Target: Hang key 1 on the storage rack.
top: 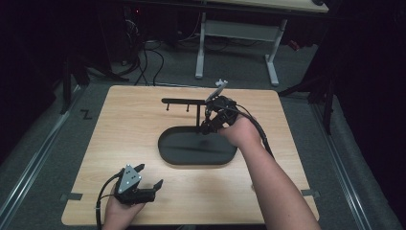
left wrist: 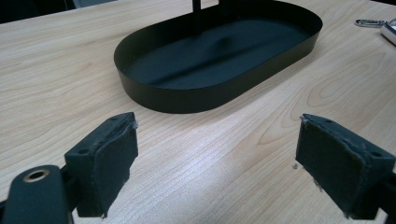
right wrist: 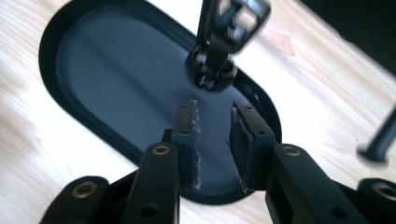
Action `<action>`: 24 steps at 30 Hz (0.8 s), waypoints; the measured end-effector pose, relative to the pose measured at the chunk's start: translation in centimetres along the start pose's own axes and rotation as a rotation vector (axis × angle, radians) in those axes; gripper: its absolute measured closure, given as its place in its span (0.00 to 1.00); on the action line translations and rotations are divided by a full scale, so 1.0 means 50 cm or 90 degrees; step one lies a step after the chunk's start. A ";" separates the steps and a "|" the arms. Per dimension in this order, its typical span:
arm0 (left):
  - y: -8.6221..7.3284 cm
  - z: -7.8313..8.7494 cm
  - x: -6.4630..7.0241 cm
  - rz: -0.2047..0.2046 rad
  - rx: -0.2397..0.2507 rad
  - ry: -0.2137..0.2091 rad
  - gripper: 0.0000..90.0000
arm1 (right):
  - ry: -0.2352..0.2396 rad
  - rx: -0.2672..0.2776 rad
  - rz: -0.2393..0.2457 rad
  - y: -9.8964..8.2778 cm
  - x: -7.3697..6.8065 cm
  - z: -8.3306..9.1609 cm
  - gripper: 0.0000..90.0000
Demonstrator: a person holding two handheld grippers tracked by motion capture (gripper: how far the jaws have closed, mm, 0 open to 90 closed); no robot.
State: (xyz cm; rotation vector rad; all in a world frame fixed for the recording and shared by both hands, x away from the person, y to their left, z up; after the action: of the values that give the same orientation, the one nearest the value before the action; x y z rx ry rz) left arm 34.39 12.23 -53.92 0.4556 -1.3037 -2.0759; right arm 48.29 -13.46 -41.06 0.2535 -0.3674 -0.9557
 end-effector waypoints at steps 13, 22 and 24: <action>-0.004 -0.004 0.001 0.002 -0.007 -0.002 0.15 | 0.015 0.005 -0.012 -0.124 -0.003 -0.002 0.69; -0.004 -0.005 0.002 -0.001 -0.009 0.000 0.15 | 0.024 0.004 -0.025 -0.202 0.000 -0.035 0.61; -0.004 -0.005 0.003 -0.002 -0.009 0.000 0.15 | 0.025 0.004 -0.028 -0.209 0.001 -0.038 0.61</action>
State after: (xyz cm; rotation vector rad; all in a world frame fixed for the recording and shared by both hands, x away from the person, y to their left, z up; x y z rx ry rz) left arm 34.38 12.02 -54.23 0.4509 -1.2892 -2.0857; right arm 41.29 -19.18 -46.62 0.2869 -0.3291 -0.9919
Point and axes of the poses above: each handheld gripper's, and its own axes: z roughly backward along the jaws, y roughly out of its top, x roughly to its right, the point moved 6 cm from there along -z, roughly forward along the jaws, and after that the axes turned 6 degrees about -y, right-handed, at the moved point
